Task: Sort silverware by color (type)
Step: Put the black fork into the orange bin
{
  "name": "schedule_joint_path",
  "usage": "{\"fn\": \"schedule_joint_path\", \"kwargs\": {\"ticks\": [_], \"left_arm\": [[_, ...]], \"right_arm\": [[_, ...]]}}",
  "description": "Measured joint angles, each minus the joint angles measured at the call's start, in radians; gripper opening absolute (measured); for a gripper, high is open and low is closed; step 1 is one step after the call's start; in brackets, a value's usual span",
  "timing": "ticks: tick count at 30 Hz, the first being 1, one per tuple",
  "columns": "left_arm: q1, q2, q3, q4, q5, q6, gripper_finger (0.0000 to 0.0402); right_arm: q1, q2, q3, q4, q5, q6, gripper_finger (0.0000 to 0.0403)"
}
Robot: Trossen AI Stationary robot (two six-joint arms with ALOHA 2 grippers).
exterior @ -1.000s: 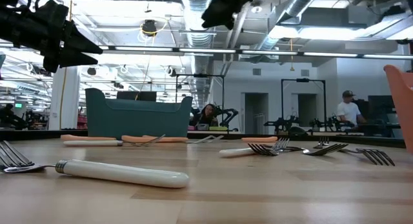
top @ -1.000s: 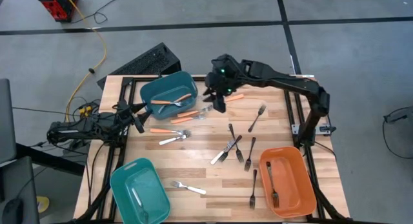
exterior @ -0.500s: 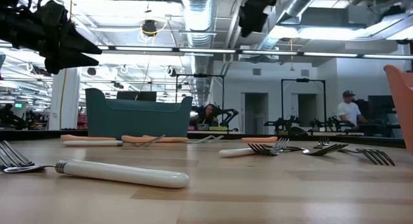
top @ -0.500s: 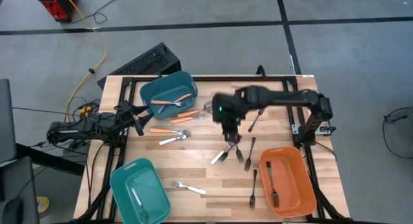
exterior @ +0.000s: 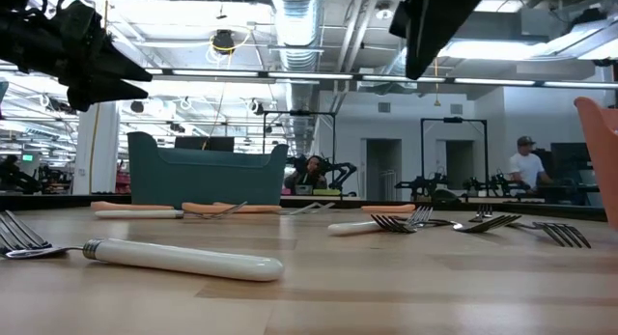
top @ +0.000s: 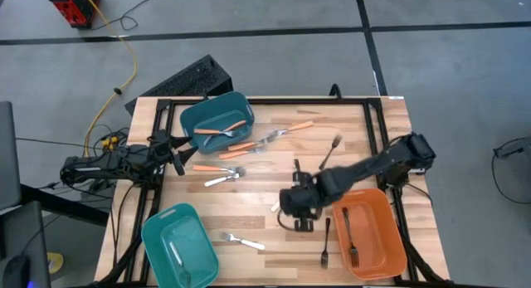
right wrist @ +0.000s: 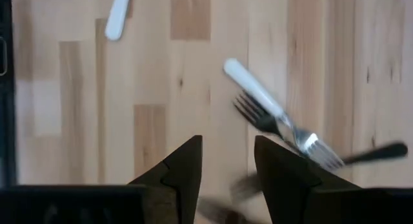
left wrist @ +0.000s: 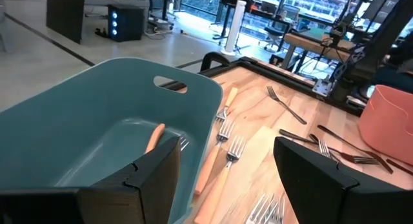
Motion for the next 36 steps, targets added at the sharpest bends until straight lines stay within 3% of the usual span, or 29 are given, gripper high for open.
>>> {"fn": "schedule_joint_path", "kwargs": {"ticks": [6, 11, 21, 28, 36], "left_arm": [[0.000, 0.000, 0.000, 0.000, 0.019, -0.003, 0.0235], [0.000, 0.000, 0.000, 0.000, 0.020, -0.028, 0.0235], [0.000, 0.000, 0.000, -0.009, 0.033, -0.048, 0.0235], [0.000, 0.000, 0.000, -0.031, 0.022, -0.049, 0.0235], [0.000, 0.000, 0.000, -0.038, 0.002, -0.070, 0.0235]], "right_arm": [[0.014, 0.001, -0.040, 0.161, 0.108, 0.017, 0.0166], [-0.043, 0.001, -0.049, 0.265, 0.133, -0.076, 0.0166], [-0.171, 0.043, -0.046, 0.499, 0.116, -0.250, 0.0178], [-0.236, 0.099, -0.051, 0.540, 0.109, -0.346, 0.0206], [-0.300, 0.200, -0.045, 0.604, 0.059, -0.401, 0.0211]]}}
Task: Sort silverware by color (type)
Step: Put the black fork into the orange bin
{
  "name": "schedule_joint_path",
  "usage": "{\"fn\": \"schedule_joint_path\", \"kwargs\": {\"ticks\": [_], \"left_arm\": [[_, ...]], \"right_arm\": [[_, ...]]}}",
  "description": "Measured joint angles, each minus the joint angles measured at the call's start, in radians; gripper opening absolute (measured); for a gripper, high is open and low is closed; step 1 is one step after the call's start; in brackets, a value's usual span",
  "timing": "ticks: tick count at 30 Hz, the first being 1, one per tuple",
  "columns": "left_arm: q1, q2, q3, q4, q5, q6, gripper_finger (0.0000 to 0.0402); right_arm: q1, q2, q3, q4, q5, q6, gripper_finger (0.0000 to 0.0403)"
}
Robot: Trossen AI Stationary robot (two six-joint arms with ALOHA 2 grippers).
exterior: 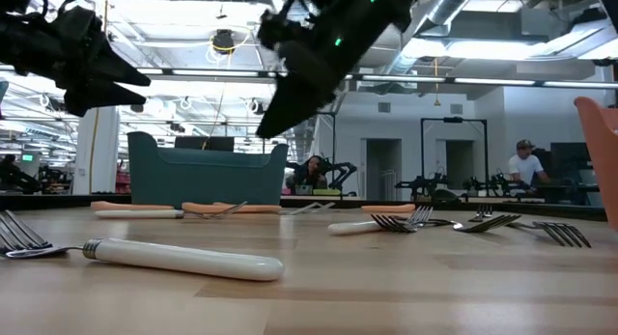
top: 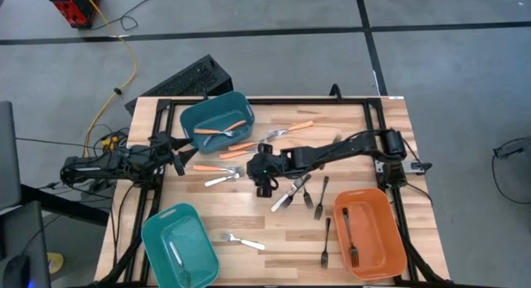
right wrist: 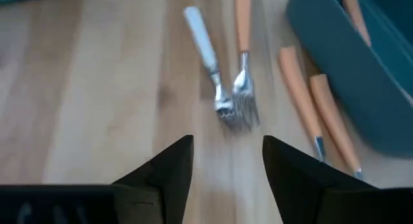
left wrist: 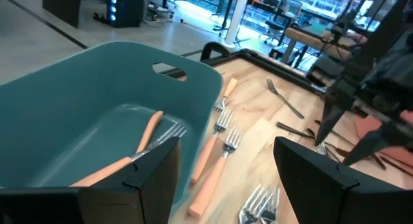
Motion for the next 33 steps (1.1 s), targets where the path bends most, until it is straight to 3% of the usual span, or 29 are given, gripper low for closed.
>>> {"fn": "schedule_joint_path", "kwargs": {"ticks": [6, 11, 16, 19, 23, 27, 33], "left_arm": [[0.000, 0.000, 0.000, 0.004, -0.039, -0.047, 0.0235], [0.000, 0.000, 0.000, 0.000, -0.046, -0.050, 0.0235], [0.000, 0.000, 0.000, -0.005, -0.061, -0.025, 0.0235], [0.000, 0.000, 0.000, -0.010, -0.061, -0.022, 0.0235], [0.000, 0.000, 0.000, -0.019, -0.064, -0.017, 0.0235], [0.000, 0.000, 0.000, -0.026, -0.063, -0.016, 0.0235], [0.000, 0.000, 0.000, -0.023, -0.064, -0.004, 0.0235]], "right_arm": [[-0.020, -0.006, -0.004, -0.069, -0.002, -0.003, 0.0204], [-0.036, -0.008, 0.001, -0.025, -0.009, -0.032, 0.0204], [-0.069, 0.011, 0.002, 0.047, -0.102, -0.067, 0.0205], [-0.094, 0.012, 0.000, 0.028, -0.107, -0.068, 0.0212], [-0.135, 0.008, 0.001, -0.068, -0.108, -0.025, 0.0228], [-0.160, 0.002, 0.001, -0.202, -0.179, 0.025, 0.0236], [-0.120, 0.002, -0.006, -0.428, -0.181, -0.007, 0.0236]]}}
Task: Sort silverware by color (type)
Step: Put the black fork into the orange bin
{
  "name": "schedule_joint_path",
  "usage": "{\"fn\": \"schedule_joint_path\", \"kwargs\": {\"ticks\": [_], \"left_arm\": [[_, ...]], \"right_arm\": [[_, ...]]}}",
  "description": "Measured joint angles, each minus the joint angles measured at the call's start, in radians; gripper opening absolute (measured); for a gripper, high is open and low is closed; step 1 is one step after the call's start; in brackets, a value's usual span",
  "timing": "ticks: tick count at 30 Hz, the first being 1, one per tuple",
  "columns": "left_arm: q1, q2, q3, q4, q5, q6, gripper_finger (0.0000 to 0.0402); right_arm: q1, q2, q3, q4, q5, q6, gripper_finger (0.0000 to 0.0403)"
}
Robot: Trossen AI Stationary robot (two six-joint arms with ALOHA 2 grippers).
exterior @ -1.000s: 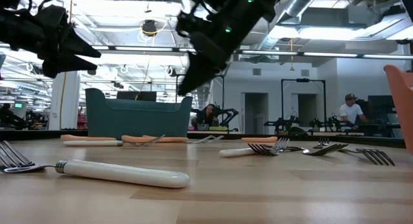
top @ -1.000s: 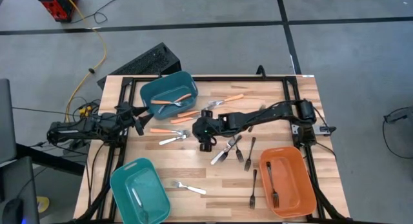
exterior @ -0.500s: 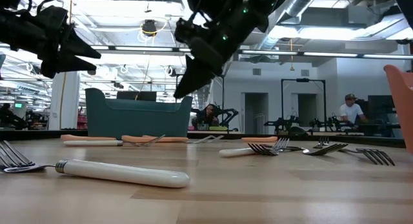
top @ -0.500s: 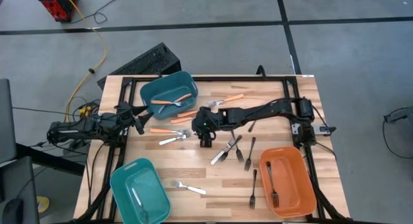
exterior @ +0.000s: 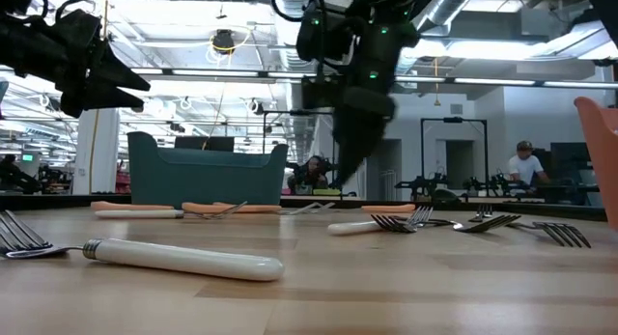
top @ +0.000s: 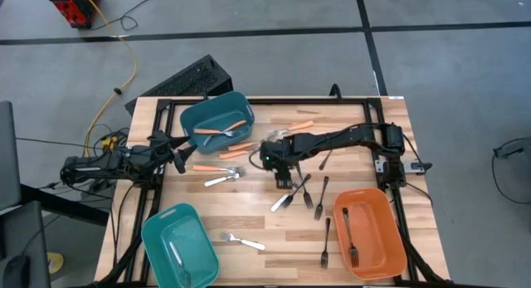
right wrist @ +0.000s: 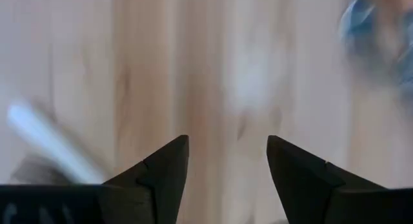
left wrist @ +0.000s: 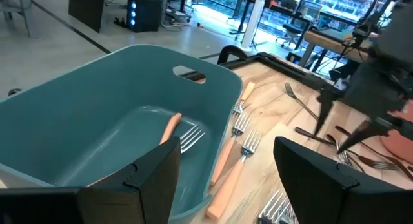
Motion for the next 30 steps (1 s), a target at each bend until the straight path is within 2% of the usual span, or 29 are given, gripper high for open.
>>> {"fn": "schedule_joint_path", "kwargs": {"ticks": [6, 14, 19, 24, 30], "left_arm": [[0.000, 0.000, 0.000, 0.000, -0.001, 0.000, 0.0235], [0.000, 0.000, 0.000, 0.001, -0.016, 0.001, 0.0235], [0.000, 0.000, 0.000, 0.001, -0.016, -0.001, 0.0235], [0.000, 0.000, 0.000, 0.001, -0.016, 0.000, 0.0235], [0.000, 0.000, 0.000, 0.000, -0.016, 0.000, 0.0235]], "right_arm": [[0.030, 0.000, 0.000, -0.179, 0.044, 0.280, 0.0236], [0.043, -0.002, 0.000, -0.243, 0.048, 0.661, 0.0235], [0.053, -0.008, 0.000, -0.324, 0.110, 0.684, 0.0234], [0.045, -0.031, -0.012, -0.338, 0.110, 0.633, 0.0234], [0.022, -0.130, -0.139, -0.285, 0.113, 0.682, 0.0234]]}}
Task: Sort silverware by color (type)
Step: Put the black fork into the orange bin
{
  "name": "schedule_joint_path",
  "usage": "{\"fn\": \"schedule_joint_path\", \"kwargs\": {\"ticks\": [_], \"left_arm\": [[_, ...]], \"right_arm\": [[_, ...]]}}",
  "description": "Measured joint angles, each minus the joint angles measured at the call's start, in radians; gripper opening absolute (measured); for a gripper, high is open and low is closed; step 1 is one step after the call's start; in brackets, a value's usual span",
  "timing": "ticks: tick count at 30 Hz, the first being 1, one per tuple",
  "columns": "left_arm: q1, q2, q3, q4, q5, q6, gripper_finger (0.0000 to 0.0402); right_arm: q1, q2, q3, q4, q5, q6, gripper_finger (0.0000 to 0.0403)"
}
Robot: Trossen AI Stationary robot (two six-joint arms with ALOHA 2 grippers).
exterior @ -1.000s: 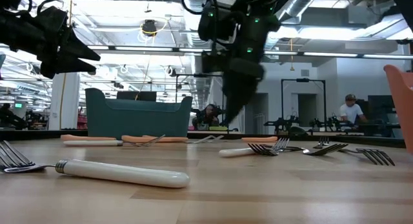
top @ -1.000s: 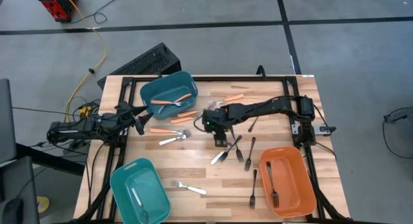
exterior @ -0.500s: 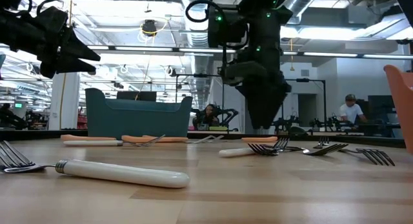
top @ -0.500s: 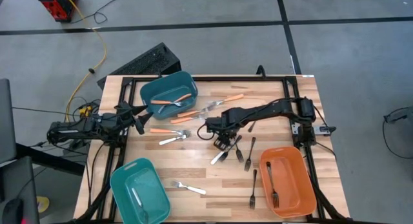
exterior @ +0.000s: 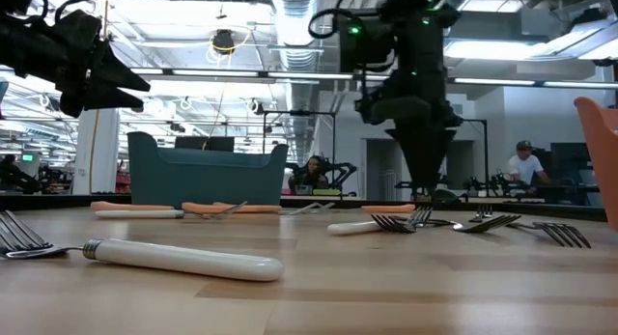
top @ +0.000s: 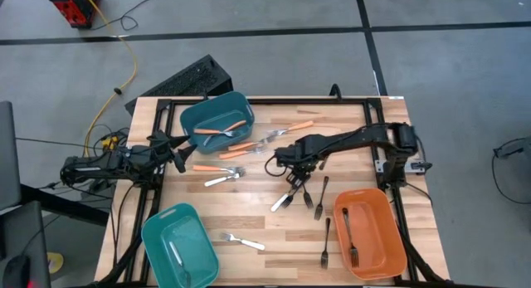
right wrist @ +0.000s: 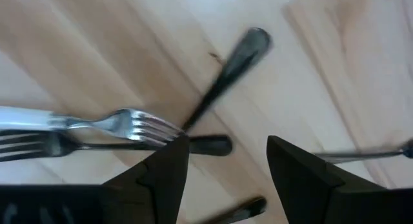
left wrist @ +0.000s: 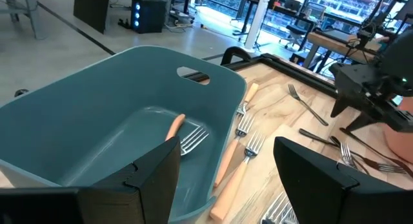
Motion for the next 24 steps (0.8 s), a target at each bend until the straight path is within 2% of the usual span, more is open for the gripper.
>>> {"fn": "schedule_joint_path", "kwargs": {"ticks": [4, 8, 13, 24], "left_arm": [[0.000, 0.000, 0.000, 0.000, 0.000, 0.004, 0.0235], [0.000, 0.000, 0.000, -0.001, 0.000, 0.003, 0.0235], [0.000, 0.000, 0.000, 0.001, 0.000, 0.004, 0.0235], [0.000, 0.000, 0.000, 0.001, 0.000, 0.003, 0.0235]], "right_arm": [[-0.015, -0.099, -0.107, 0.117, -0.012, 0.078, 0.0234], [-0.011, -0.136, -0.173, 0.154, -0.024, 0.178, 0.0234], [0.055, -0.138, -0.183, 0.123, -0.038, 0.247, 0.0234], [0.178, -0.108, -0.184, 0.179, -0.039, 0.349, 0.0234]]}}
